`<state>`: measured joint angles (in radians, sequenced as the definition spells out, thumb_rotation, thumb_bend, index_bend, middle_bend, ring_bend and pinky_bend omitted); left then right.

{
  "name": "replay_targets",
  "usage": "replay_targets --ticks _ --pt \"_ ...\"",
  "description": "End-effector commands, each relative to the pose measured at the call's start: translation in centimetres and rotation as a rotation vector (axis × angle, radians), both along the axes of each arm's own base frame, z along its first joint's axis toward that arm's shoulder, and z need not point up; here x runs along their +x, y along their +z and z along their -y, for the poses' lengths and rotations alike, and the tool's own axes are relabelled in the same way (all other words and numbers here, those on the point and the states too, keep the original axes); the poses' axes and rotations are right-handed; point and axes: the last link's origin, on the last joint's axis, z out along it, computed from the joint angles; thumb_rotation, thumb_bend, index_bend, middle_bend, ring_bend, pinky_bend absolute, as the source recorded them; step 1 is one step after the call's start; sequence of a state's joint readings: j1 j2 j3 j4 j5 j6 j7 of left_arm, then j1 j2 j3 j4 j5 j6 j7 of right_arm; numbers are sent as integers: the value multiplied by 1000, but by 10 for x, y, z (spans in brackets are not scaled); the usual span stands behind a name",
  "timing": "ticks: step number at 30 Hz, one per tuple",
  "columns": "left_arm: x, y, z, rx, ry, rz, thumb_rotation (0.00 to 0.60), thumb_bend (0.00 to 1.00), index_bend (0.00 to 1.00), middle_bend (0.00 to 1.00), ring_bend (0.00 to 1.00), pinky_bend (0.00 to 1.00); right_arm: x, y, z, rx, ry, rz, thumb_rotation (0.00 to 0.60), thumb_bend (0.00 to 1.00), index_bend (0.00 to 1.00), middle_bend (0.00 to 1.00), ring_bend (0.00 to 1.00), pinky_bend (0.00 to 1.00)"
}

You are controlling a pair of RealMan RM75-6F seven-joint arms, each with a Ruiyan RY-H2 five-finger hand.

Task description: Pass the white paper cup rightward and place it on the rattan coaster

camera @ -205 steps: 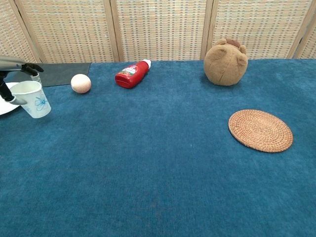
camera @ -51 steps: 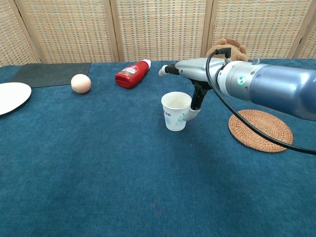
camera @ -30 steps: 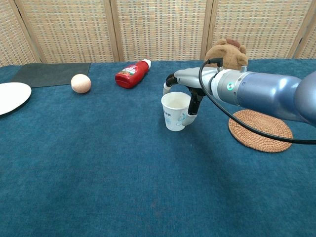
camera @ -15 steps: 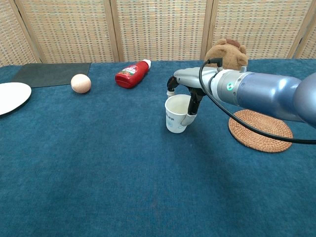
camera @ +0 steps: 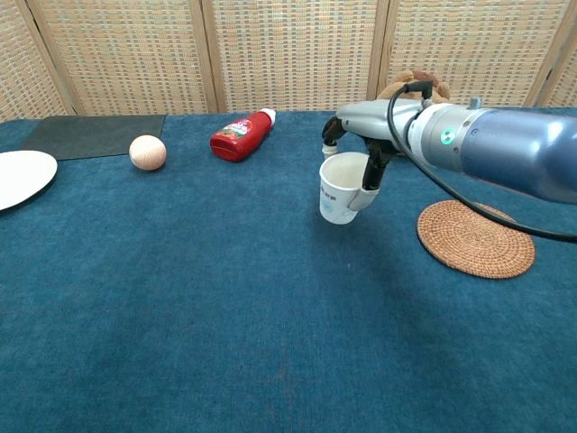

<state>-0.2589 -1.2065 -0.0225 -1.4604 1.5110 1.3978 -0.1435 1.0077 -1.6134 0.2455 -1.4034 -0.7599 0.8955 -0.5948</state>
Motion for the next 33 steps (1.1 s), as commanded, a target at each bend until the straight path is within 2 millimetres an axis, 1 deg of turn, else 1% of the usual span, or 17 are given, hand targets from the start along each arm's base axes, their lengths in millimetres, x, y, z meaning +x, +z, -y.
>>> replay_targets --ticks 1,6,9,12,16,19,24,33 --pt "1 0 1 1 -2 -2 600 117 0 0 0 0 -13 24 -2 -49 -17 -22 600 15 437 97 0 0" --pt "2 -1 2 0 -9 -9 600 116 0 0 0 0 -41 49 -11 -87 -65 -64 600 14 437 96 0 0" --pt "4 -1 3 4 -15 -15 600 115 0 0 0 0 -63 62 -18 -103 -107 -87 600 15 437 96 0 0" --pt "5 -1 4 7 -19 -19 600 116 0 0 0 0 -82 71 -26 -110 -147 -95 600 14 436 96 0 0" --pt "7 -2 5 11 -25 -26 600 116 0 0 0 0 -103 76 -36 -108 -184 -92 600 14 436 96 0 0" --pt "9 -3 7 10 -32 -32 600 115 0 0 0 0 -112 78 -38 -110 -198 -85 600 15 436 96 0 0" --pt "12 -5 8 14 -38 -40 600 116 0 0 0 0 -120 79 -38 -107 -211 -60 600 13 436 96 0 0" --pt "13 -4 6 24 -31 -47 600 115 0 0 0 0 -124 72 -37 -85 -212 -42 600 15 436 96 0 0"
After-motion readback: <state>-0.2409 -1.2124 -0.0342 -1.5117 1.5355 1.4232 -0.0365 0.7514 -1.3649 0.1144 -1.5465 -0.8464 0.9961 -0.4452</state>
